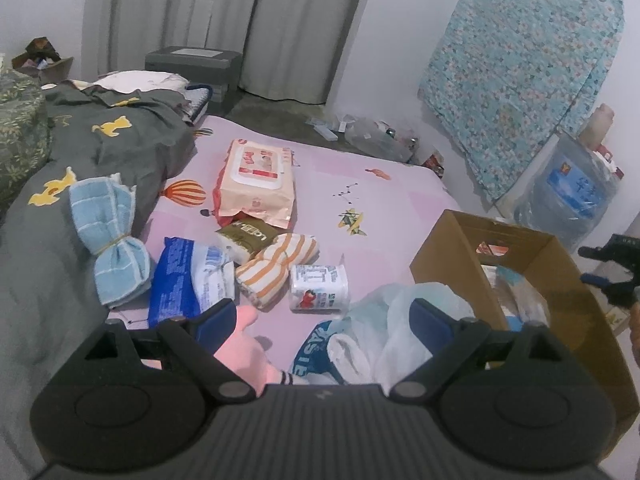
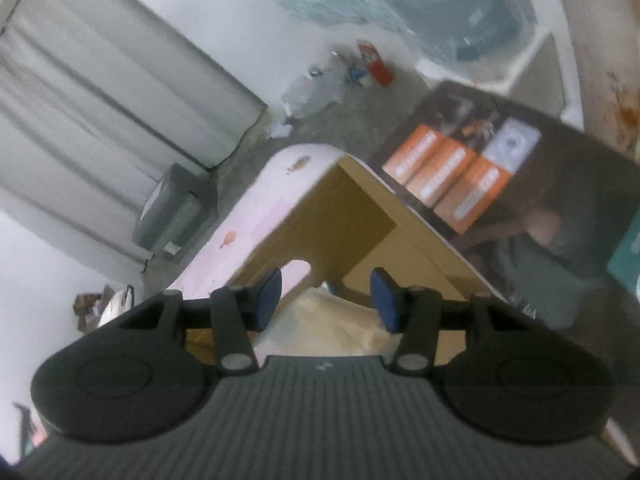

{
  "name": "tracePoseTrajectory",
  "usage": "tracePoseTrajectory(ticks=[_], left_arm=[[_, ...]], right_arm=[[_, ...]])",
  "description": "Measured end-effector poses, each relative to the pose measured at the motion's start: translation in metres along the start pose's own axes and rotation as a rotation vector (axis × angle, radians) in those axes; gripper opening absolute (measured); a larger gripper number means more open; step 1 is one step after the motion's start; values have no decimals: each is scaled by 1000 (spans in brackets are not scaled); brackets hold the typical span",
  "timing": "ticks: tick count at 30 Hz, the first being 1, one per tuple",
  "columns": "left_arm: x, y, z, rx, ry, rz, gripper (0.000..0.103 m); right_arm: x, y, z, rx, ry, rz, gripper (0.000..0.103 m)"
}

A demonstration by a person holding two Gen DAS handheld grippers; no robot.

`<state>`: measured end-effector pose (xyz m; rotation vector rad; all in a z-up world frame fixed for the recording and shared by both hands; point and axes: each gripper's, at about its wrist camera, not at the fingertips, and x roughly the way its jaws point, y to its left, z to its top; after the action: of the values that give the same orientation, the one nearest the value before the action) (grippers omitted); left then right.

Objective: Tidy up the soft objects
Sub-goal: 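Carry the cotton swab bag with the right tool into the cardboard box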

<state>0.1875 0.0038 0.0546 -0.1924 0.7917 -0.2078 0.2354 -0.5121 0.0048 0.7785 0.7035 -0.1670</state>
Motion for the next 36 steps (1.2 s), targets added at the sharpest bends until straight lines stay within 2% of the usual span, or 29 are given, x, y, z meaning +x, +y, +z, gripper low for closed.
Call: tracePoseTrajectory(ticks=[3, 6, 8, 10, 13, 18, 22, 24, 28, 30, 33, 36], left_arm=[[-5, 3, -5, -7, -2, 9, 94], [-10, 6, -10, -15, -6, 16, 94], [-13, 8, -13, -17, -10, 23, 94], [-17, 10, -16, -18, -14, 26, 94], [-23, 13, -21, -16, -25, 36, 94], [-28, 19, -28, -21, -31, 49, 94], [-29, 23, -34, -43, -22, 48, 94], [-31, 25, -37, -46, -20, 47, 94], [-34, 26, -40, -45, -20, 47, 94], [-36, 27, -42, -46, -19, 51, 94], [-38, 31, -43, -45, -23, 56, 94], [-36, 33, -44, -51, -21, 60, 94]], right_arm=[[-2, 14, 2, -81, 16, 10, 50], [10, 28, -6, -186, 90, 25, 61], [21, 37, -12, -268, 133, 12, 74], [29, 43, -19, -340, 185, -13, 76], [26, 45, -25, -351, 235, -17, 76], [16, 36, -24, -232, 324, 83, 76], [42, 28, -27, -136, 374, 58, 76], [58, 19, -24, -45, 364, 74, 74], [76, 2, -12, 163, 288, 143, 73], [79, -3, -9, 228, 250, 140, 73], [73, -1, -10, 233, 255, 160, 74], [56, 10, -15, 159, 300, 180, 74]])
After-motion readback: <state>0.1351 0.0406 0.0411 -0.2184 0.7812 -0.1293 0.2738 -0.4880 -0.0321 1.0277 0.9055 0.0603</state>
